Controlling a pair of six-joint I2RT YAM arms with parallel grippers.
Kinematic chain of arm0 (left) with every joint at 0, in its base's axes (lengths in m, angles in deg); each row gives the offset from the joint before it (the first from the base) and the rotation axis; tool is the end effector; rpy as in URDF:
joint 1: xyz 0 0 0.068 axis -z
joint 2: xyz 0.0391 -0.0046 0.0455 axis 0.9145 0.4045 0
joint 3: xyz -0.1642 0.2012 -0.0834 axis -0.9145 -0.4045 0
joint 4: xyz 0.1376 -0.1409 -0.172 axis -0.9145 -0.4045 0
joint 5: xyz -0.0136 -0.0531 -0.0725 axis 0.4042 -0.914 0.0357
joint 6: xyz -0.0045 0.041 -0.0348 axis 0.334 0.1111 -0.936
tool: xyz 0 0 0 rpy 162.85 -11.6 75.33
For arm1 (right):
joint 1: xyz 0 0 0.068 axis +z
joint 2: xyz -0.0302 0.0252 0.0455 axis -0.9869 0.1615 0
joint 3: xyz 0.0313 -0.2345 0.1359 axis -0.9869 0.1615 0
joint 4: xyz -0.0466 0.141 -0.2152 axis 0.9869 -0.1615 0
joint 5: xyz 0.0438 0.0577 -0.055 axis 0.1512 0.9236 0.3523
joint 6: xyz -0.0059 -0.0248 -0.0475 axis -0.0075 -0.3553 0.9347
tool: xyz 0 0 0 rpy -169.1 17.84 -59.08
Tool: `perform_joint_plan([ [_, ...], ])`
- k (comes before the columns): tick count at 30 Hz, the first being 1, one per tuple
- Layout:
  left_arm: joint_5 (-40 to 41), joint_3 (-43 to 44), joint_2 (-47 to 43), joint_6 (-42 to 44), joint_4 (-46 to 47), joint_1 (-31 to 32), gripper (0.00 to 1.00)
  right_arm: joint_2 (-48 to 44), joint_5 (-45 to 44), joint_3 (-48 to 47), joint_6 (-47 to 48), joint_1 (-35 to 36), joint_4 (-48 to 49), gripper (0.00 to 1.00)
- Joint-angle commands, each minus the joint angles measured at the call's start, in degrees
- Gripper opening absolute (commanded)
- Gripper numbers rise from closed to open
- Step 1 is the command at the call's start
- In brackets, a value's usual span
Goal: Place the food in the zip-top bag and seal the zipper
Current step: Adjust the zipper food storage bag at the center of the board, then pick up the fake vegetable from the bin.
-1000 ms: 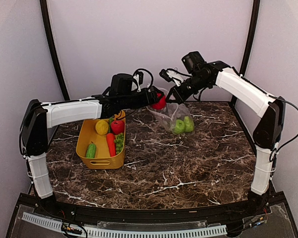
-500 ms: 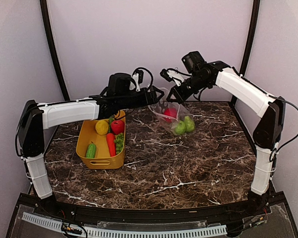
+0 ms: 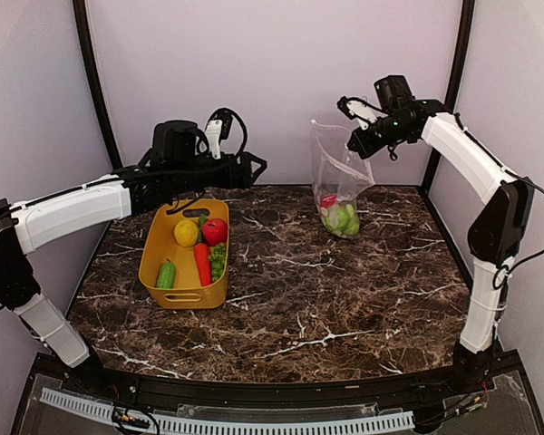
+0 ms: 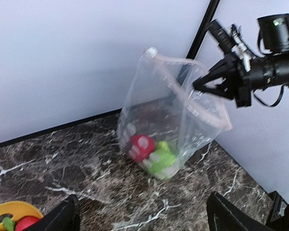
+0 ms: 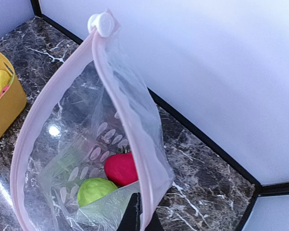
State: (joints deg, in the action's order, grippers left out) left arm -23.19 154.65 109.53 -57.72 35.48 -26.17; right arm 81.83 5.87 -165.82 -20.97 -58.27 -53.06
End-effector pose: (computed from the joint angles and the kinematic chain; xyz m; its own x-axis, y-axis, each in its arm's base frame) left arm 0.2947 -0.2491 0.3727 -0.2925 -0.1373 -0.9464 0.6187 0.7274 -0.2967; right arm 0.4006 0.1713 0.3974 -0.4071 -0.4809 -0.7765 -0.6339 0.7609 -0.1389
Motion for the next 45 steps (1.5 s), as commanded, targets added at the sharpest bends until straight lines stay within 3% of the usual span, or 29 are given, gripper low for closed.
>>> perform_joint_plan([
  [1,4.0,-3.5,-2.5,2.8,-14.3,-3.0,0.90,-4.3,-3.1,0.6,4.5,0.1,6.8,0.00],
  [8,9.4,-2.5,-1.4,0.5,-32.8,-7.0,0.90,-6.3,4.8,6.6,1.3,7.1,6.1,0.00],
  [12,10.2,-4.3,-1.7,-0.3,-36.2,-8.2,0.90,-5.1,4.9,9.5,2.2,11.6,6.2,0.00],
  [22,20.3,-2.9,1.1,-6.7,-52.9,-9.2,0.85,-4.0,8.6,11.6,0.5,12.2,6.0,0.00],
  [33,17.3,-4.9,5.5,-7.3,-57.8,-9.2,0.72,-3.7,9.5,11.4,0.1,12.3,5.9,0.00],
  [39,21.3,-5.2,8.4,-7.4,-58.8,-9.2,0.61,-3.3,9.6,11.2,-0.1,12.4,5.7,0.00],
  [45,22.3,-7.2,10.4,-7.9,-56.7,-9.2,0.58,-2.8,9.3,11.0,0.2,12.8,5.5,0.00],
])
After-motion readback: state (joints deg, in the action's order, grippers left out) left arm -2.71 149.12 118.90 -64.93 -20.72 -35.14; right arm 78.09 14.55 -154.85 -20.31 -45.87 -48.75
